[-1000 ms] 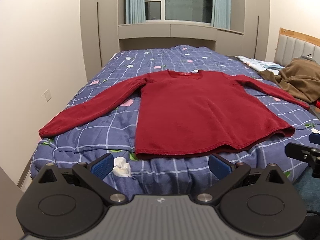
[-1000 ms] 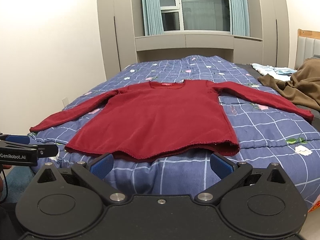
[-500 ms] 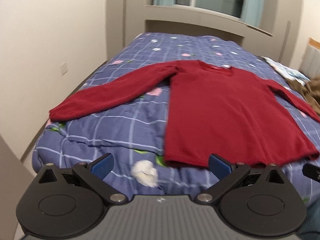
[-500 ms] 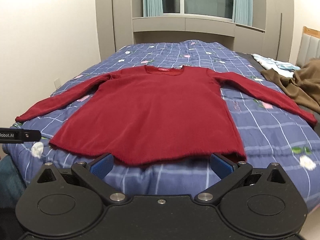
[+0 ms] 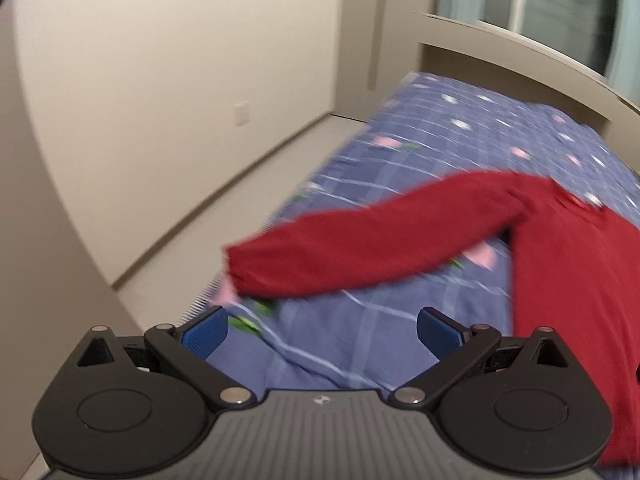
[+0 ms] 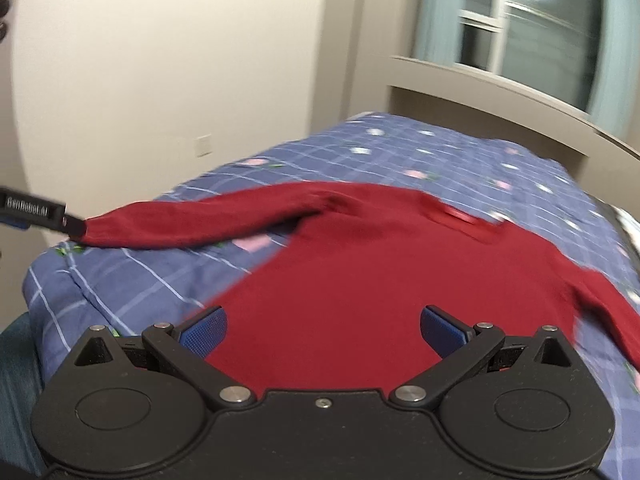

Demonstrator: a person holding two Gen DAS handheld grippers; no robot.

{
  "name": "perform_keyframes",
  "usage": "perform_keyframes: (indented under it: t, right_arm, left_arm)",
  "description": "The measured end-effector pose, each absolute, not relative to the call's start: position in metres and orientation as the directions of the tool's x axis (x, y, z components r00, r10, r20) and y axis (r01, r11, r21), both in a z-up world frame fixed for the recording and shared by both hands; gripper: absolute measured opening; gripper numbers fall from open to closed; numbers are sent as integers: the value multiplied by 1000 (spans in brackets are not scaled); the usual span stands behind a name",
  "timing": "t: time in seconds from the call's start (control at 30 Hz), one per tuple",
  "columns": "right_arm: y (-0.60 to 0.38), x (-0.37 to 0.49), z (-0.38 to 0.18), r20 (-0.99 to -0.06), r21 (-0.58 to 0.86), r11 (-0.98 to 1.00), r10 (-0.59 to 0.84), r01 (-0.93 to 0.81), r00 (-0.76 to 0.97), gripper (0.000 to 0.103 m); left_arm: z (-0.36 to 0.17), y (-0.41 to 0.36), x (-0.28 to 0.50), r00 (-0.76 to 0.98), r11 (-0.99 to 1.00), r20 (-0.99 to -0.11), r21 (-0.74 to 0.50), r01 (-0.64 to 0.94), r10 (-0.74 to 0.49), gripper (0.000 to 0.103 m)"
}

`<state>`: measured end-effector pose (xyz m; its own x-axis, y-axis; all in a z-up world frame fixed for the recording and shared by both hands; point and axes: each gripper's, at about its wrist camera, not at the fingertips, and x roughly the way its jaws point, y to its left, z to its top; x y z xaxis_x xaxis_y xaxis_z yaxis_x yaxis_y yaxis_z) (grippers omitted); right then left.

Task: Fold small clothes
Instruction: 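Grasp the cuff of one red sweater sleeve with the right gripper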

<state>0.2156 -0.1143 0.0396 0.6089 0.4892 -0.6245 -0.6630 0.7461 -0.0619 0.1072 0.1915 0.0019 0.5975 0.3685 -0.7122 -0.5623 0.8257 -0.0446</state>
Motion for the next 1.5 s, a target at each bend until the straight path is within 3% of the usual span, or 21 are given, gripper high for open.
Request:
perform_keyframes:
  t: [0.4, 0.7, 0.73, 0.9, 0.93, 0.97, 1.23, 1.5]
  right_arm:
    - [75, 214, 12, -626, -121, 330, 707, -936, 330, 102]
    - [163, 177, -13, -665, -153, -35, 742, -988, 77, 68]
    - [167, 175, -15, -673, -155, -51, 737, -987, 68, 61]
    - [182, 180, -21, -702, -107, -31, 710, -994, 54, 30]
    - [183, 183, -20, -702, -98, -27, 710, -995, 49, 16]
    - [183, 185, -18, -701, -83, -24, 712, -996, 41, 13]
    - [189, 259, 54, -612, 27, 106, 788, -994, 67, 11]
    - [146, 398, 181, -338, 256, 377, 897, -890, 283, 11]
  left_arm:
    - [-1, 301, 76, 488, 621, -702, -83, -780, 519, 103]
    - [-13, 343, 39, 464, 485, -697, -188, -854, 546, 102]
    - [-15, 346, 37, 461, 474, -701, -196, -858, 545, 102]
    - [-22, 353, 32, 454, 453, -711, -211, -866, 537, 102]
    - [-23, 354, 32, 455, 452, -712, -213, -866, 536, 102]
    - [-24, 354, 34, 455, 452, -713, -215, -866, 533, 102]
    - [-22, 348, 39, 473, 466, -711, -228, -855, 521, 102]
    - [-16, 329, 59, 492, 509, -715, -219, -833, 497, 103]
